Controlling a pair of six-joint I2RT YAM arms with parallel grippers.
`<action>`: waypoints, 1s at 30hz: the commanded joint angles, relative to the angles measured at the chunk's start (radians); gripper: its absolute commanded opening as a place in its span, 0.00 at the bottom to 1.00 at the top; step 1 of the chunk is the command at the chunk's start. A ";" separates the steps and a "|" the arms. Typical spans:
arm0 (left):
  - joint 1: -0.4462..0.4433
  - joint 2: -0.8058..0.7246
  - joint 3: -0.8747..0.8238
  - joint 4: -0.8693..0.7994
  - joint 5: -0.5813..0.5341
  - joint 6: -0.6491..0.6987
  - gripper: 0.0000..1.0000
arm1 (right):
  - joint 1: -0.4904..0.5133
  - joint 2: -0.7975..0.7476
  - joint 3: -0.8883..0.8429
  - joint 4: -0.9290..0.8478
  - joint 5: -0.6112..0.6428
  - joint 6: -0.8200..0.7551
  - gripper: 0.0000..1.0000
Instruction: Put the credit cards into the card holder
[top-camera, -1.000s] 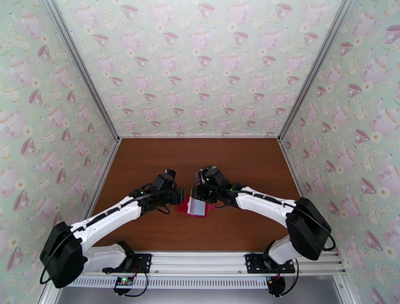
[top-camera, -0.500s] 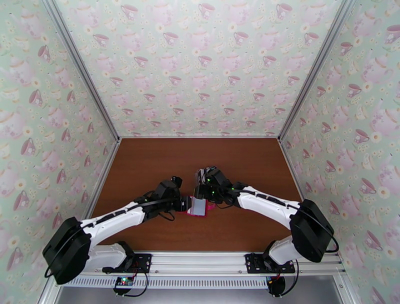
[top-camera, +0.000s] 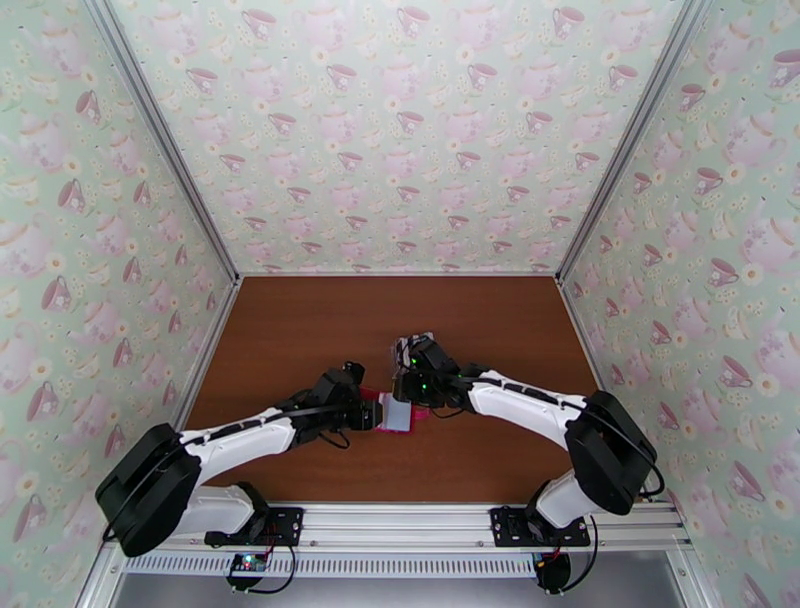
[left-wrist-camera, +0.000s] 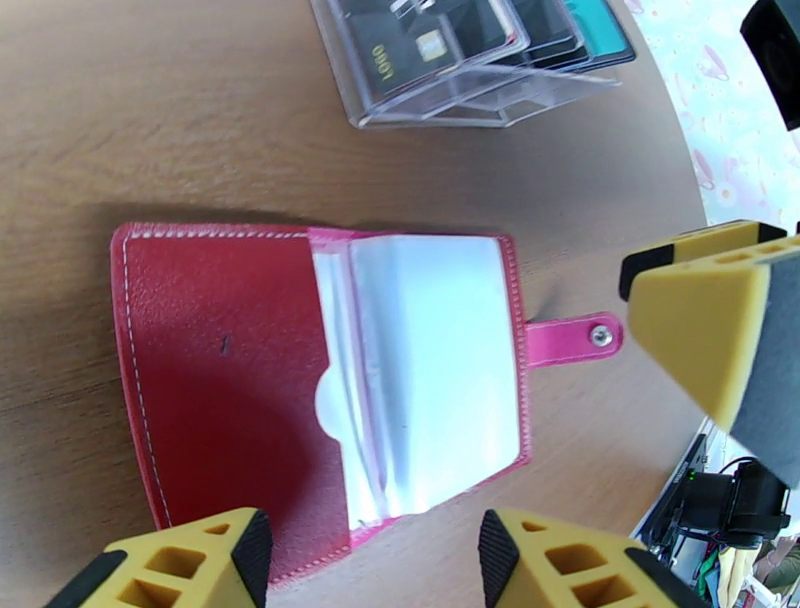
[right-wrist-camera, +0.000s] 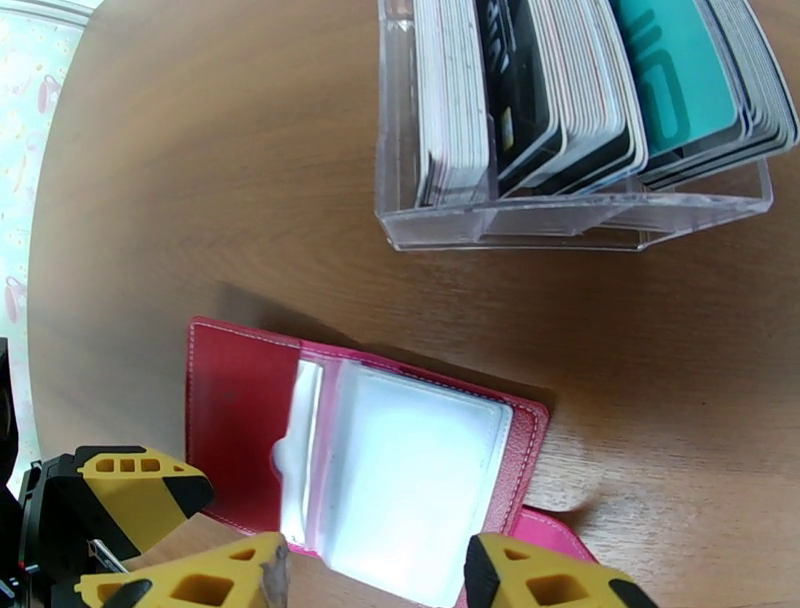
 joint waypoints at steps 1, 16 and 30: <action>-0.003 0.019 -0.021 0.034 0.016 -0.010 0.61 | -0.004 0.025 0.039 -0.015 -0.001 -0.023 0.51; 0.000 0.031 -0.089 0.055 -0.016 -0.012 0.61 | -0.004 0.157 0.109 0.017 -0.049 -0.040 0.51; 0.000 0.030 -0.122 0.067 -0.009 -0.027 0.62 | -0.004 0.216 0.142 0.007 -0.042 -0.052 0.52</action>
